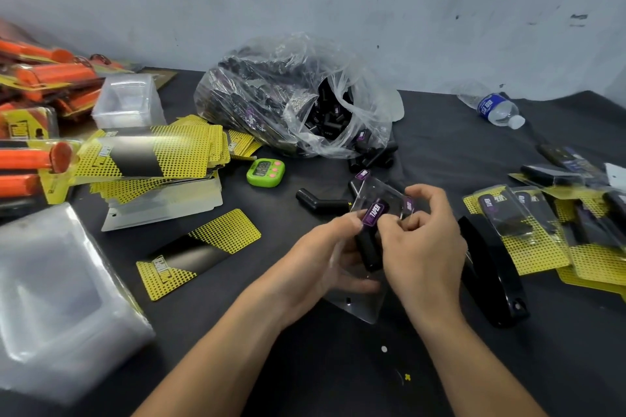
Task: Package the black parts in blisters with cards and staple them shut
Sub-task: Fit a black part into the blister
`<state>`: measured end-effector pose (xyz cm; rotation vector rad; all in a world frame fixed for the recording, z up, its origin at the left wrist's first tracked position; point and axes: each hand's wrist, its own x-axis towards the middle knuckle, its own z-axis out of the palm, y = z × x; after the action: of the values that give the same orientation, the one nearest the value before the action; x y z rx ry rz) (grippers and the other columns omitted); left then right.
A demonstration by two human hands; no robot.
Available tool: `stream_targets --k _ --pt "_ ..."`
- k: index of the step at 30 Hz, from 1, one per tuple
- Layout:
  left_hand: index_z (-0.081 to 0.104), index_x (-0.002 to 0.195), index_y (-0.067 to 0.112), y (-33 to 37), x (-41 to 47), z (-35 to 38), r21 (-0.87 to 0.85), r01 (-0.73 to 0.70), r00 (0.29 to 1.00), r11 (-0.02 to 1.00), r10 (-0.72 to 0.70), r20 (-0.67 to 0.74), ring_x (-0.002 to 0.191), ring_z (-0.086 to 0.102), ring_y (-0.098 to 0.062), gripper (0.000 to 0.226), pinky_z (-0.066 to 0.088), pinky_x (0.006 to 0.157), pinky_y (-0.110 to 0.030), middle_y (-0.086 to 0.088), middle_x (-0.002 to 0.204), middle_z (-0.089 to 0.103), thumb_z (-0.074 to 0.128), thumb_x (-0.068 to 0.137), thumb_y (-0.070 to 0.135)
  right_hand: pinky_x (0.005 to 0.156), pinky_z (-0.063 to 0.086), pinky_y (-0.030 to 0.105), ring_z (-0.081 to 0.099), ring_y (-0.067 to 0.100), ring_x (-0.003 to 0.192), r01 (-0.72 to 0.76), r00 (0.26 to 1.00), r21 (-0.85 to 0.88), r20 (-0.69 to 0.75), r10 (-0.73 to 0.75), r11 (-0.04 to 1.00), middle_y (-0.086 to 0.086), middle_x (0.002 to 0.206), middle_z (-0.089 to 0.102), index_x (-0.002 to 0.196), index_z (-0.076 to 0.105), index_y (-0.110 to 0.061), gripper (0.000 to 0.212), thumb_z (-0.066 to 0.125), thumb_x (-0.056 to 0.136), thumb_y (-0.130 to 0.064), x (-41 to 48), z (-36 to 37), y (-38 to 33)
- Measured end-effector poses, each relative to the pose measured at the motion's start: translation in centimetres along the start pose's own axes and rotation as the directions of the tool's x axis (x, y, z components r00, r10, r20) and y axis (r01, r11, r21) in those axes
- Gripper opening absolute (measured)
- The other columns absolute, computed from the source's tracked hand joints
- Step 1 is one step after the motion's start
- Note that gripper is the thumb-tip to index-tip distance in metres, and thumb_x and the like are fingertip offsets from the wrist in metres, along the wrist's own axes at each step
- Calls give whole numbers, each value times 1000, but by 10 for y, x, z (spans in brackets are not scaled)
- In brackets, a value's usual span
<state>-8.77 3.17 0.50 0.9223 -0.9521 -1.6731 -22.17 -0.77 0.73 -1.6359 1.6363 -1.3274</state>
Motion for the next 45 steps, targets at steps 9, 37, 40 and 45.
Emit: stream_targets --k 9,37,40,45 --pt "68 125 14 -7 6 -8 97 -112 958 989 134 -255 84 72 -29 51 64 72 -41 -20 111 76 41 92 -15 77 46 33 54 14 88 341 939 -158 14 -343 927 -13 90 55 78 64 -28 16 78 78 -21 -11 -9 -8" --pt "62 130 41 -8 7 3 8 -213 952 977 210 -224 96 68 -13 48 50 76 -28 5 106 70 53 84 30 52 45 13 66 5 58 79 925 80 366 -103 994 -14 63 69 97 61 -44 22 78 84 -41 -14 -3 -13" --pt "69 120 35 -10 8 5 -98 -169 960 981 141 -242 89 68 -13 29 51 66 -24 -3 109 70 53 96 34 51 42 11 63 0 55 119 949 2 293 -114 993 -18 55 63 83 61 -38 17 73 92 -46 -15 2 -11" --pt "67 129 23 -16 11 2 -249 -36 961 968 -35 -273 111 72 -14 48 58 84 -29 -7 124 75 32 109 49 71 53 37 69 21 71 155 976 -202 185 -117 967 -4 65 68 118 50 -38 30 65 94 -44 -17 11 -17"
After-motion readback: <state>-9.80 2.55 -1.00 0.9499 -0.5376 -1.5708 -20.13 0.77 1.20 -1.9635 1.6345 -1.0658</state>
